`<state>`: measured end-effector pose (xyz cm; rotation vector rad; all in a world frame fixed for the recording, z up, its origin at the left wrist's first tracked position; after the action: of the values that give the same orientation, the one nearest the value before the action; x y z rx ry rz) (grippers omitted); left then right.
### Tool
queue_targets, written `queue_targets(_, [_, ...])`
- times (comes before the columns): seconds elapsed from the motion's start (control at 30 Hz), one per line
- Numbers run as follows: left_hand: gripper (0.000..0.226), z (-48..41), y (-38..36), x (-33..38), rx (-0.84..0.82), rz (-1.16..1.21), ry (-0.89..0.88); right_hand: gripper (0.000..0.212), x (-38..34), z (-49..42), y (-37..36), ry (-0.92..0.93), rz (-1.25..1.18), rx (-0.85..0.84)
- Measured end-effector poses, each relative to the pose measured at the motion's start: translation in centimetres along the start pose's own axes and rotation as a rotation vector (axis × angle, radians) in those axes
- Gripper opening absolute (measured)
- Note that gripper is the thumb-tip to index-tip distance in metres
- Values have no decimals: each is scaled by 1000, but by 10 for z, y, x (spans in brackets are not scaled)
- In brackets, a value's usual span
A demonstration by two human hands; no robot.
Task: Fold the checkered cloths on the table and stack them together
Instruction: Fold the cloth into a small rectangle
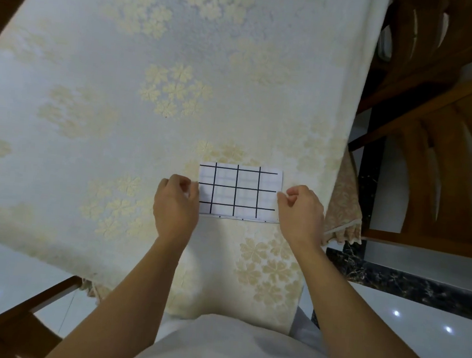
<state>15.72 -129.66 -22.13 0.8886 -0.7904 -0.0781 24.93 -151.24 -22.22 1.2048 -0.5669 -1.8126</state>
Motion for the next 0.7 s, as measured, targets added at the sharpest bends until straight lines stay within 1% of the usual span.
queue_targets(0.17, [21, -5, -5, 3, -9, 9, 55, 23, -6, -7, -10, -113, -40, 29])
queue_targets(0.3, [21, -9, -7, 3, -27, 14, 106, 23, -13, -9, -14, -172, 0, 13])
queue_targets(0.4, [19, -9, -12, 3, -42, 18, 145, 25, -15, -12, -21, -224, -24, -7])
queue_targets(0.57, [21, -15, -13, 6, -105, 10, 192, 33, -13, -17, -34, -236, -17, -16])
queue_targets(0.7, [16, -18, -8, 6, -164, 14, 192, 29, -18, -15, -33, -215, 15, -24])
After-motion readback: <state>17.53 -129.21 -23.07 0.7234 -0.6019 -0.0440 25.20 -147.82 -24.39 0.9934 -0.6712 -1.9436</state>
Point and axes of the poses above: each hand's wrist, its own z-axis away from the middle knuckle, its own y-axis out of the back of the hand, x = y × z, the point moved 2 cm from there along -z, towards the middle knuckle, and after that the axes turned 9 degrees about -x, right-handed, at the moved point
